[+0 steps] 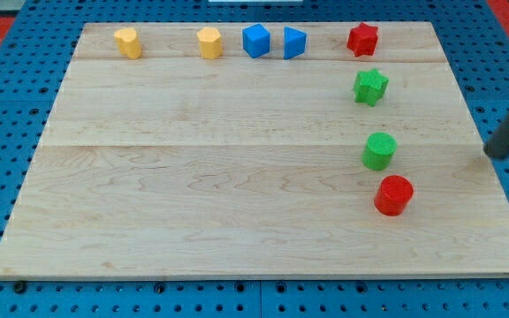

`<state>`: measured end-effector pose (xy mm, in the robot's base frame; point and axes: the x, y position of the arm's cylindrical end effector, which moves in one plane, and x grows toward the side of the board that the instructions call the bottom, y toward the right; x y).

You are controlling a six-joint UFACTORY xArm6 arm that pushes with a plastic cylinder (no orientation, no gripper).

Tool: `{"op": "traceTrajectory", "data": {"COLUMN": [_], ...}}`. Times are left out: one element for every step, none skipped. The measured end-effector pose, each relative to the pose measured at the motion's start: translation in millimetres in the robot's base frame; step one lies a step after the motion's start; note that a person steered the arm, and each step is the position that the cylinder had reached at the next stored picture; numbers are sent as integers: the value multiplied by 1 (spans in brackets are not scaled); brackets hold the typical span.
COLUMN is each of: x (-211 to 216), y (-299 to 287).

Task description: Move the red star closer towards the green star

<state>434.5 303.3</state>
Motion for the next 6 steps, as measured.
{"op": "traceTrajectory", "data": {"x": [-87, -158, -192, -223, -230, -223], "y": [-3, -4, -15, -31, -60, -123]}}
